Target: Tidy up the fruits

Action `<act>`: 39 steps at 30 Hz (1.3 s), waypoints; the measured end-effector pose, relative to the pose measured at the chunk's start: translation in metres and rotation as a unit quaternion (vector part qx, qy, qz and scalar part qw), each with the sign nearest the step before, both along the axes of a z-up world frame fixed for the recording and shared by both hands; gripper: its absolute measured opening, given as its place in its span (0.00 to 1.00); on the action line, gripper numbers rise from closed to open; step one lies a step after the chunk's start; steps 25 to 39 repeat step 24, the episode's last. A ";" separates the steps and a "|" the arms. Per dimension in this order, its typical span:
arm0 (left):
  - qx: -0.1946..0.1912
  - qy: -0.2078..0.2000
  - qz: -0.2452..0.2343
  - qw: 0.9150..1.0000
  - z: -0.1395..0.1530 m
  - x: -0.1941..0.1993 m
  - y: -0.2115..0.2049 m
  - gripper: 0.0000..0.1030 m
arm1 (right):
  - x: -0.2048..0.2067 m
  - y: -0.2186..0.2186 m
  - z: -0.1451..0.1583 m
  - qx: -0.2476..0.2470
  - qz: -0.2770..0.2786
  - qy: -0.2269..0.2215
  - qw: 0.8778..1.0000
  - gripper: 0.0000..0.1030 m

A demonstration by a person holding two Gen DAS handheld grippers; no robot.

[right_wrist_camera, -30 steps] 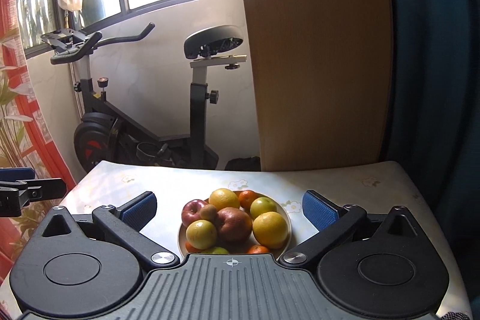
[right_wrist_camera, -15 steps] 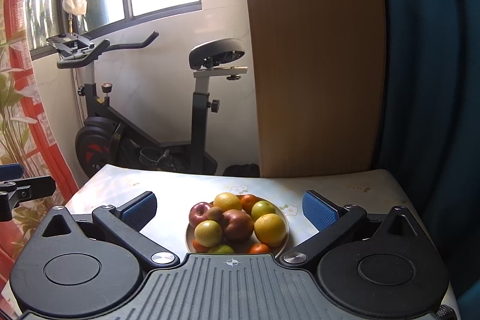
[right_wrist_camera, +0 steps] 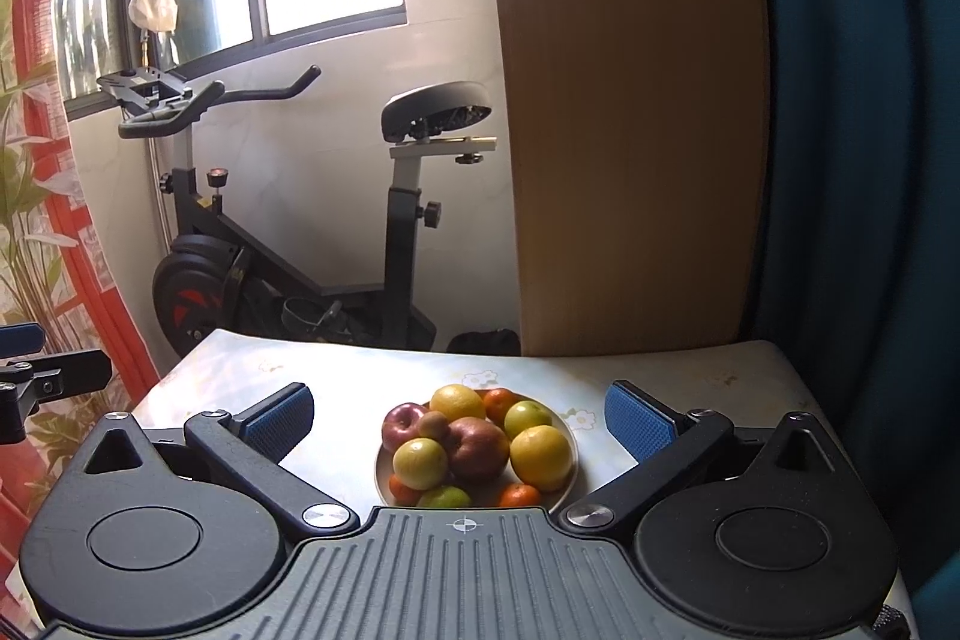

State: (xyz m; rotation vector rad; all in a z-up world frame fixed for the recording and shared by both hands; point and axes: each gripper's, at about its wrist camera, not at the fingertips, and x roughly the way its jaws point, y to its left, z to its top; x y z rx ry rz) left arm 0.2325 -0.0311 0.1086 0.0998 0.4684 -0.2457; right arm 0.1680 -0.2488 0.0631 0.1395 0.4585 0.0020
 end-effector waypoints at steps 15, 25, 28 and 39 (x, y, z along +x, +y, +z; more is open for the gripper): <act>0.010 0.008 -0.006 1.000 -0.001 -0.004 0.000 0.90 | -0.007 0.003 0.003 -0.001 0.000 -0.009 1.000 1.00; 0.015 -0.004 -0.014 1.000 0.000 -0.008 0.000 0.90 | -0.007 0.003 0.004 -0.001 -0.001 -0.008 1.000 1.00; 0.015 -0.004 -0.014 1.000 0.000 -0.008 0.000 0.90 | -0.007 0.003 0.004 -0.001 -0.001 -0.008 1.000 1.00; 0.015 -0.004 -0.014 1.000 0.000 -0.008 0.000 0.90 | -0.007 0.003 0.004 -0.001 -0.001 -0.008 1.000 1.00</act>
